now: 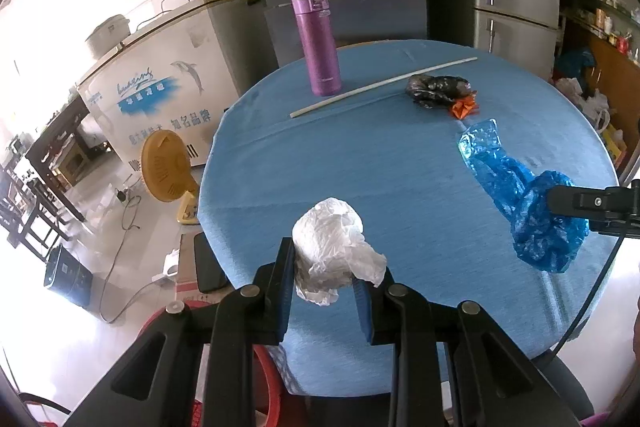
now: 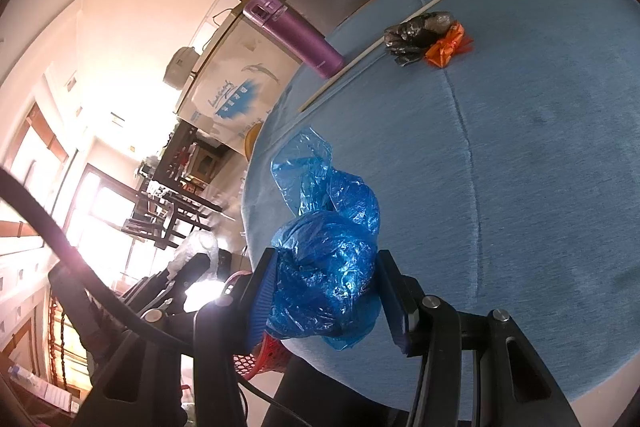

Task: Collect trash
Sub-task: 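Lift the tissue and blue bag off the table with both tools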

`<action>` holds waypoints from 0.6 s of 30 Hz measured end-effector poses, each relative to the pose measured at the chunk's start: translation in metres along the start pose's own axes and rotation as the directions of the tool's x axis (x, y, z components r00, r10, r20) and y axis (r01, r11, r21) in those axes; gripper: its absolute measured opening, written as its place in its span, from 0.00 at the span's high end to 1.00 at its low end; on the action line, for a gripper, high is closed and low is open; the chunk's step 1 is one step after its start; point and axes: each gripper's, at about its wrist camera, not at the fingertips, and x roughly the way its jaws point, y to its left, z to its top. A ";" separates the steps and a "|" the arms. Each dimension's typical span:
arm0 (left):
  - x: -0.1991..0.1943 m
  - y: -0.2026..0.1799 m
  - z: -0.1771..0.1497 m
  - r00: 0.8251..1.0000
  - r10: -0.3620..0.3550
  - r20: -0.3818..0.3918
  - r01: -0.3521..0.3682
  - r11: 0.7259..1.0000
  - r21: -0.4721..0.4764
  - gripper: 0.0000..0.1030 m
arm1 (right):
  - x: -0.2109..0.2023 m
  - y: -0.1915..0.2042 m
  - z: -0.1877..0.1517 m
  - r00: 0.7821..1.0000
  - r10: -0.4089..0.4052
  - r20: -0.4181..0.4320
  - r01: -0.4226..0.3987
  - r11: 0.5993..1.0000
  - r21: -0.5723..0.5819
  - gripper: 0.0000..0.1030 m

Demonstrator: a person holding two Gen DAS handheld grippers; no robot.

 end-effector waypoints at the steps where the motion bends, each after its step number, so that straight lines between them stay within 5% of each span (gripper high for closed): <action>1: 0.000 0.001 -0.001 1.000 0.003 -0.001 -0.003 1.000 0.000 0.72 | 0.000 0.001 0.000 1.000 0.000 0.000 0.000 1.000 -0.002 0.49; 18: 0.004 0.016 -0.007 1.000 0.025 -0.013 -0.025 0.999 -0.031 0.72 | 0.012 0.010 -0.001 1.000 0.016 -0.025 -0.016 1.000 -0.025 0.49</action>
